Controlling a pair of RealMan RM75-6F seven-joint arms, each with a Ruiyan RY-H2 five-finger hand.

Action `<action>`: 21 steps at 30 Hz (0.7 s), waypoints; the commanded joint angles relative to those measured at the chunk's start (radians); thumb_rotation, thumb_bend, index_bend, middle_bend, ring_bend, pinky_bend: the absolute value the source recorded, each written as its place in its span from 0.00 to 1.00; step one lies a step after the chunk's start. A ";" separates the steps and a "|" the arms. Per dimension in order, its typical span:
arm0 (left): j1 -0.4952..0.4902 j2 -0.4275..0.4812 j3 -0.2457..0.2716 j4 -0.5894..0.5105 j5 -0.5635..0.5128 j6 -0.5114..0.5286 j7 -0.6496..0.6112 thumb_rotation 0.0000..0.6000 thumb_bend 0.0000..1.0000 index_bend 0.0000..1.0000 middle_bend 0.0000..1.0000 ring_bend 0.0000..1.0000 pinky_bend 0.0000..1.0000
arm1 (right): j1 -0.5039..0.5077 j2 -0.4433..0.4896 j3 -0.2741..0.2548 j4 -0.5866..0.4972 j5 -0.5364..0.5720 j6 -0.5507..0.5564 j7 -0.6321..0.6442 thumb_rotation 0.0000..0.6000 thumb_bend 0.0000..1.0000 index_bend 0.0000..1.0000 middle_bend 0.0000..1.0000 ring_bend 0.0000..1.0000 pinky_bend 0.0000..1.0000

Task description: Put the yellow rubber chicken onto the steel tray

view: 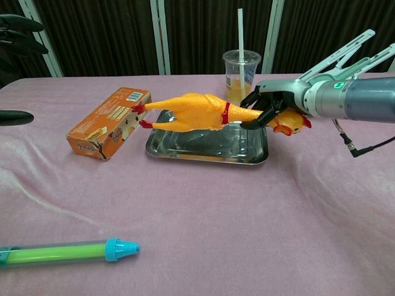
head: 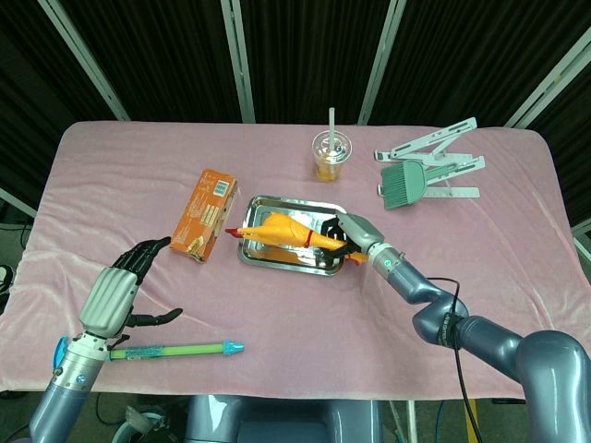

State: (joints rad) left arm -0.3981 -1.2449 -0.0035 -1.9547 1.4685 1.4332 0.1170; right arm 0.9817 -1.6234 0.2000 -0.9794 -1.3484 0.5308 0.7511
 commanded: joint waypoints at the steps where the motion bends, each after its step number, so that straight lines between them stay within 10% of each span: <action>1: -0.002 -0.002 -0.009 0.002 -0.012 -0.016 -0.002 1.00 0.02 0.05 0.13 0.10 0.21 | 0.022 -0.036 0.010 0.054 0.023 -0.034 -0.022 1.00 0.44 0.93 0.76 0.77 0.90; 9: 0.001 -0.014 -0.024 0.016 -0.033 -0.045 -0.004 1.00 0.02 0.03 0.12 0.10 0.21 | 0.056 -0.084 0.027 0.151 0.055 -0.079 -0.072 1.00 0.44 0.89 0.76 0.72 0.85; 21: 0.011 -0.012 -0.033 0.039 -0.037 -0.068 -0.010 1.00 0.02 0.02 0.10 0.10 0.20 | 0.055 -0.078 0.031 0.151 0.062 -0.083 -0.124 1.00 0.38 0.44 0.46 0.38 0.52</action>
State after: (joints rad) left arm -0.3874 -1.2570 -0.0363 -1.9162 1.4314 1.3660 0.1070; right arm 1.0379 -1.7036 0.2301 -0.8259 -1.2880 0.4478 0.6300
